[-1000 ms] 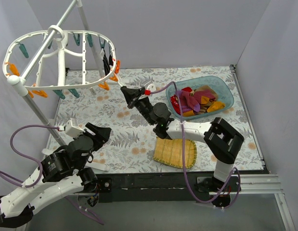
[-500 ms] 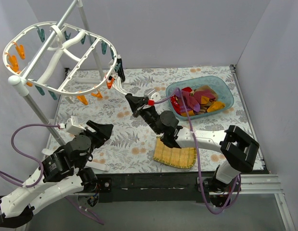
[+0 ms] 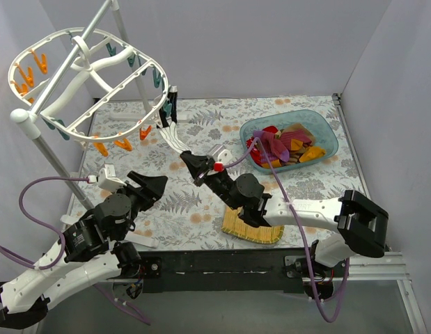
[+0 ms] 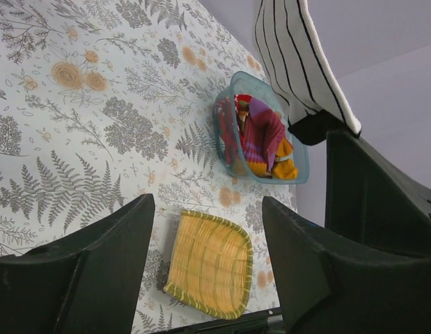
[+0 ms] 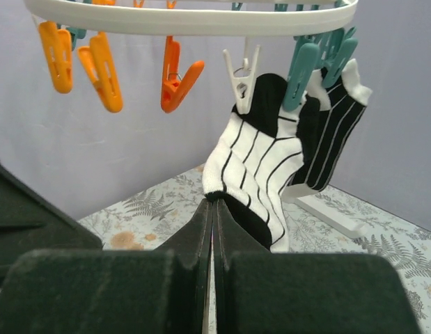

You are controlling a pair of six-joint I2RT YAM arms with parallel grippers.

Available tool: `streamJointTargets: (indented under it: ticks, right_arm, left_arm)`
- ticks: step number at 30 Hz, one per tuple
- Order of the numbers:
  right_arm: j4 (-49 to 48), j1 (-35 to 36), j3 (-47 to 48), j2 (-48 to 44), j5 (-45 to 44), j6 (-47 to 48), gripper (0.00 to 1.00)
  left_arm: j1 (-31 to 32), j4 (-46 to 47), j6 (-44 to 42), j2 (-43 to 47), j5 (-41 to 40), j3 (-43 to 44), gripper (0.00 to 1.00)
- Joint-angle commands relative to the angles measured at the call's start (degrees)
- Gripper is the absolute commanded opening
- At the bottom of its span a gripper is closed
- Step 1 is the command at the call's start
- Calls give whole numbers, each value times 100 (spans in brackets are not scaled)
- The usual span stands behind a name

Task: Remove the socks clipped to the hanger
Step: Remove the sock from the hanger.

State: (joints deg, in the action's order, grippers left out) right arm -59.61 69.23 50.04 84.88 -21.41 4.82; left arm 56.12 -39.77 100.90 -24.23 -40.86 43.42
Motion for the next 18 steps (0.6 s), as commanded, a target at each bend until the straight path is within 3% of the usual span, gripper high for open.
streamJointTargets:
  ticks: [1, 18]
  right_arm:
    - [-77, 222, -117, -314, -206, 203, 1]
    - [187, 969, -346, -552, -549, 617, 1]
  left_arm:
    - [22, 180, -106, -65, 34, -79, 63]
    - [22, 926, -246, -187, 298, 61, 67]
